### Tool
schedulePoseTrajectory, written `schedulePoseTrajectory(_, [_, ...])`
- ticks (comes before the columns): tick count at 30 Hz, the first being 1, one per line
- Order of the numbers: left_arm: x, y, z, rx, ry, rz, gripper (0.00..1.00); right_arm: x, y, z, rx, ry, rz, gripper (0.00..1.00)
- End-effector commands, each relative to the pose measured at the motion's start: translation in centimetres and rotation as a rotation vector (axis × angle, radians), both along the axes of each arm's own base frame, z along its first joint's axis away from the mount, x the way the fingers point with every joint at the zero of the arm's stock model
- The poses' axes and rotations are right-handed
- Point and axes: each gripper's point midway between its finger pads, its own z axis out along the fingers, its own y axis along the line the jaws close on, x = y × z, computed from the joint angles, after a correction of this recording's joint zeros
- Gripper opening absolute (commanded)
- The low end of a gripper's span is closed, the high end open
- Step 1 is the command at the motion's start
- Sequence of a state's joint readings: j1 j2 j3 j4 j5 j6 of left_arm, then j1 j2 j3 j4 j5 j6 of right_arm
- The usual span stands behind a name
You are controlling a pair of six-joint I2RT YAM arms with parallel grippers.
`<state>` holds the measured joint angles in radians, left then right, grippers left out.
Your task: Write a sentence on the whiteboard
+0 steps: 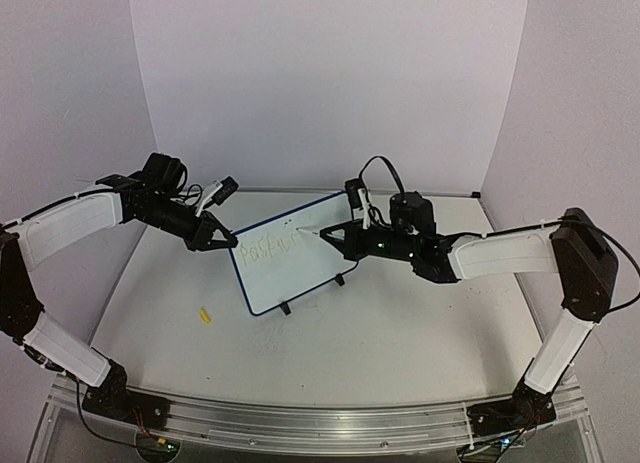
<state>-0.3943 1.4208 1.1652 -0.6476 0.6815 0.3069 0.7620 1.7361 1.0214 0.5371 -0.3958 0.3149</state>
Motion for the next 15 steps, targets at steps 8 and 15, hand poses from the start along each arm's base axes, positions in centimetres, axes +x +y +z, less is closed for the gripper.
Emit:
schedulePoseTrajectory(8, [-0.2, -0.4, 0.7, -0.005, 0.006, -0.018, 0.00, 0.9, -0.1, -0.3, 0.007, -0.011, -0.035, 0.00])
schedulePoseTrajectory(15, [-0.2, -0.4, 0.7, -0.006, 0.007, -0.017, 0.00, 0.6, -0.5, -2.0, -0.014, 0.028, -0.042, 0.00])
